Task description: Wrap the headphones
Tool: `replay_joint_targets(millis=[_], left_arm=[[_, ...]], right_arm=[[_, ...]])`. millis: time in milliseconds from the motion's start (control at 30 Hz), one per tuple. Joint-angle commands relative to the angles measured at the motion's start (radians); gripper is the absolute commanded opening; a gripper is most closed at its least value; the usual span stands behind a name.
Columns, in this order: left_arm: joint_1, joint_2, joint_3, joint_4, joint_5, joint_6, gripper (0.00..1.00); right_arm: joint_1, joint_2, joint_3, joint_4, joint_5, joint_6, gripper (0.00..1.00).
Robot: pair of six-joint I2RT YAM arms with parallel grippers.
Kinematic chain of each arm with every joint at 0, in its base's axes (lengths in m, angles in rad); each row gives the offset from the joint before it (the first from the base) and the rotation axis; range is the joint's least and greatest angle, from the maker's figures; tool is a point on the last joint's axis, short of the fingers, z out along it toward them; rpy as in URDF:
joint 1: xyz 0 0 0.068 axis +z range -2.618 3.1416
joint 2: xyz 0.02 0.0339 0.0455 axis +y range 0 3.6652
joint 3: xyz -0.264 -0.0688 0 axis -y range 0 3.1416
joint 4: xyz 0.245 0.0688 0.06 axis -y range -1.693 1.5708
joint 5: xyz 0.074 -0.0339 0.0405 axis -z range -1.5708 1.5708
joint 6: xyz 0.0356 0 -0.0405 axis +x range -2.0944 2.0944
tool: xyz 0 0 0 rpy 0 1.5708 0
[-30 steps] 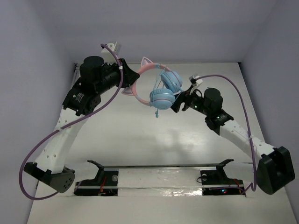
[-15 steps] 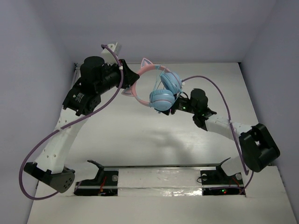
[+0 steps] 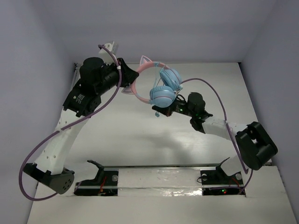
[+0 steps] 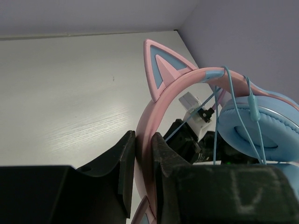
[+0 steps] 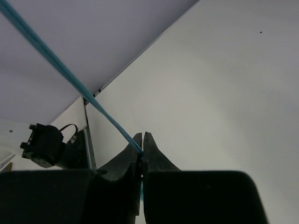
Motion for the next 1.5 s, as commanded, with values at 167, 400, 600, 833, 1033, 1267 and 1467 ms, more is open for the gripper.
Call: replay_joint_targets(millis=[167, 400, 600, 833, 1033, 1267, 1467], left_arm=[[0.005, -0.086, -0.219, 0.372, -0.221, -0.184, 0.0], [0.005, -0.111, -0.477, 0.599, -0.453, -0.335, 0.0], [0.005, -0.063, -0.648, 0.736, -0.57, -0.432, 0.0], [-0.005, 0.052, -0.697, 0.794, -0.625, -0.425, 0.0], [-0.014, 0.09, -0.756, 0.85, -0.623, -0.423, 0.0], [-0.084, 0.122, -0.87, 0.916, -0.674, -0.414, 0.0], [-0.139, 0.193, -0.95, 0.974, -0.706, -0.415, 0.0]], right_arm=[[0.058, -0.003, -0.124, 0.174, 0.16, 0.315, 0.0], [0.098, -0.028, -0.209, 0.208, 0.263, 0.552, 0.0], [0.18, 0.001, -0.203, 0.22, 0.37, 0.56, 0.02], [0.272, 0.032, -0.157, 0.222, 0.362, 0.563, 0.03], [0.302, 0.087, -0.135, 0.217, 0.378, 0.569, 0.04], [0.302, 0.147, -0.175, 0.38, 0.367, 0.693, 0.17], [0.302, 0.153, -0.206, 0.472, 0.378, 0.793, 0.17]])
